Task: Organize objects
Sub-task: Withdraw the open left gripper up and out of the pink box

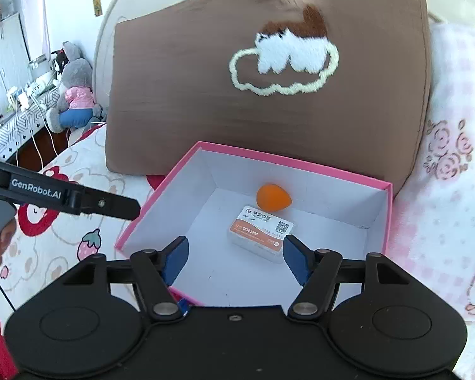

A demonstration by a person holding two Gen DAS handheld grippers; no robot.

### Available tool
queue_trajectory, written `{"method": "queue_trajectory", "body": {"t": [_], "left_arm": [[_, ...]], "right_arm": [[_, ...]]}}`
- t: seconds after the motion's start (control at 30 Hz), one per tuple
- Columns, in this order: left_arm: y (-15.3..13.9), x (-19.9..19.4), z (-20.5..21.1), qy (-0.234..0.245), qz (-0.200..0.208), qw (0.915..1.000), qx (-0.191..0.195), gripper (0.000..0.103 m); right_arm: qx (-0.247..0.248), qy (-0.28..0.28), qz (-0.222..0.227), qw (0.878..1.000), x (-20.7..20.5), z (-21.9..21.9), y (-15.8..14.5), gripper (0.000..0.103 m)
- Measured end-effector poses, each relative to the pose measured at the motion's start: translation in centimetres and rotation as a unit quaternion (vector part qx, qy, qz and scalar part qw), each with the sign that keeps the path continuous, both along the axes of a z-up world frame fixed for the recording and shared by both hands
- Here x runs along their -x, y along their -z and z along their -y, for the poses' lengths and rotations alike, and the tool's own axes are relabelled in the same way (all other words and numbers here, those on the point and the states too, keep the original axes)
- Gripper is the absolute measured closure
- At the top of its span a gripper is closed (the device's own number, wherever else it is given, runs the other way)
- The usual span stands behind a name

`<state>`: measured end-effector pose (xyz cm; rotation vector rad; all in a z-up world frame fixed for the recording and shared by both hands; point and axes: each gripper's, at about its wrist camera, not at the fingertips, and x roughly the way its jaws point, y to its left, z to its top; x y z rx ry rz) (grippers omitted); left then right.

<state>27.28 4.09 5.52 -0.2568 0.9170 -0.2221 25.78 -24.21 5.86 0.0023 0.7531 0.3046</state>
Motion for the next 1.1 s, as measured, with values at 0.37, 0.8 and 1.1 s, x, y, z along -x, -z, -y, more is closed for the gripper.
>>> {"method": "queue_trajectory", "body": {"t": [0.37, 0.8, 1.1], "left_arm": [[-2.0, 4.5, 0.9, 0.033, 0.011, 0.9994, -0.008, 0.011], [-3.2, 8.5, 0.8, 0.043, 0.0, 0.9987, -0.026, 0.0], [-3.2, 10.1, 1.0, 0.037, -0.01, 0.9987, -0.034, 0.0]], "right_arm": [[0.012, 0.022, 0.004, 1.0, 4.8, -0.6, -1.7, 0.015], [0.022, 0.03, 0.01, 0.999, 8.5, -1.2, -3.3, 0.005], [0.035, 0.027, 0.014, 0.999, 11.0, -1.9, -3.7, 0.005]]}}
